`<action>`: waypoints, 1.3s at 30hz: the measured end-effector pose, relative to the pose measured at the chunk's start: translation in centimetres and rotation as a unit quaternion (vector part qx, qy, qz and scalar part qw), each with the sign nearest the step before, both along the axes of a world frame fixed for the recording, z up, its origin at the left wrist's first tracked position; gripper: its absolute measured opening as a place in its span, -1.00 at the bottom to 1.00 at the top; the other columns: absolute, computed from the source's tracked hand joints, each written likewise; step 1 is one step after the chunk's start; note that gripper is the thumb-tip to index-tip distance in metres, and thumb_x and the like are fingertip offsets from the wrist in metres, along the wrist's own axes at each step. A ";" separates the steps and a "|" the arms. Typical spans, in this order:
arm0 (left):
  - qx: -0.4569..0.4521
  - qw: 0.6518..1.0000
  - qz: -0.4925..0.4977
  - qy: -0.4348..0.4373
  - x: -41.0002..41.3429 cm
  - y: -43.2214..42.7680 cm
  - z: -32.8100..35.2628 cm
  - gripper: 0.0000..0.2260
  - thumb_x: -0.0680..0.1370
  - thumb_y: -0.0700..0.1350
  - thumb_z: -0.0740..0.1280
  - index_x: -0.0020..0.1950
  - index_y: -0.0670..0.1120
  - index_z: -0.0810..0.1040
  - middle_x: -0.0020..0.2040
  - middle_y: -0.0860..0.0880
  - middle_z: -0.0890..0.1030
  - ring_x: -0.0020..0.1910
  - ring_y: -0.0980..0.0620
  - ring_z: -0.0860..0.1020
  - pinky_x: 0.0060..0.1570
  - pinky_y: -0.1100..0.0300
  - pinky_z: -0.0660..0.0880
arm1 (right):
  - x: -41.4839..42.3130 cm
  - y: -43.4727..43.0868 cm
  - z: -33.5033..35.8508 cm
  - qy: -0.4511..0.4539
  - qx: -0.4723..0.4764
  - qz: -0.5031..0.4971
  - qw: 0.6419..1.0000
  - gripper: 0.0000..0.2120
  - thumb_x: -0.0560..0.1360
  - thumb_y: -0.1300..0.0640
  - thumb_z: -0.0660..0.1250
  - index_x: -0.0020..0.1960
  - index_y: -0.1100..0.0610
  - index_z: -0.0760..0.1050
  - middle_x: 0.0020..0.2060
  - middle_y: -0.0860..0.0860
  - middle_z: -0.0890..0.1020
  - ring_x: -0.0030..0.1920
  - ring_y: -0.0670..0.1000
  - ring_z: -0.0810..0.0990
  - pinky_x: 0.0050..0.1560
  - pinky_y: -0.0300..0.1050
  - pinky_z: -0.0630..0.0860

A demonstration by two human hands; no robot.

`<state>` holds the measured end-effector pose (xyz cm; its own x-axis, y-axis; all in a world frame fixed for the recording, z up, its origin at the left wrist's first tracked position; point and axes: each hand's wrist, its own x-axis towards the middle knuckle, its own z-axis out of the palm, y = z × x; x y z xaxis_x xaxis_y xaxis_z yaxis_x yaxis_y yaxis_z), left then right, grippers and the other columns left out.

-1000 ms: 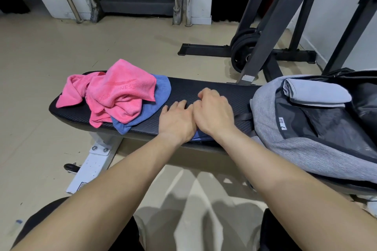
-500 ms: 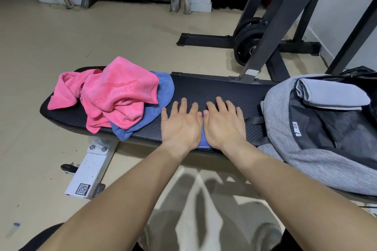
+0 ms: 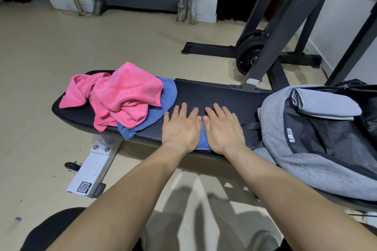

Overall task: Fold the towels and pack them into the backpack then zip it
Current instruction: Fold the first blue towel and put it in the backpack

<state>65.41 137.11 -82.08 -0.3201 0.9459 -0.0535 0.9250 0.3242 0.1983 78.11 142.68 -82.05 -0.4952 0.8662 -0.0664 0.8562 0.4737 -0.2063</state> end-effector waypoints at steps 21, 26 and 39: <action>0.145 0.954 -0.046 -0.259 2.7 -3.1 9.7 -0.62 0.35 0.15 0.55 0.00 0.08 0.45 -0.06 0.15 0.56 -0.07 0.14 0.53 -0.12 0.17 0.49 | 11.8 -0.5 11.6 0.190 -0.140 -0.006 0.972 -0.54 0.36 -0.10 0.56 0.15 -0.02 0.46 0.01 -0.09 0.58 -0.02 -0.08 0.55 -0.03 -0.12 0.49; 0.182 0.925 -0.051 -0.328 10.5 0.9 13.1 -0.58 0.40 0.15 0.53 0.11 0.04 0.44 0.04 0.12 0.52 -0.01 0.09 0.52 -0.12 0.16 0.45 | 19.8 2.2 14.2 0.322 -0.176 -0.121 0.922 -0.49 0.40 -0.02 0.55 0.25 0.04 0.44 0.06 -0.03 0.65 0.05 -0.05 0.64 0.08 -0.09 0.57; 0.061 0.936 -0.041 -0.344 26.6 9.8 7.7 -0.57 0.51 -0.09 0.44 0.28 -0.13 0.35 0.27 -0.17 0.44 0.13 -0.14 0.49 0.07 0.13 0.41 | 30.7 7.0 9.3 0.219 -0.063 -0.392 0.891 -0.54 0.43 0.02 0.50 -0.31 0.06 0.20 -0.30 0.04 0.40 -0.26 0.10 0.38 -0.42 -0.11 0.20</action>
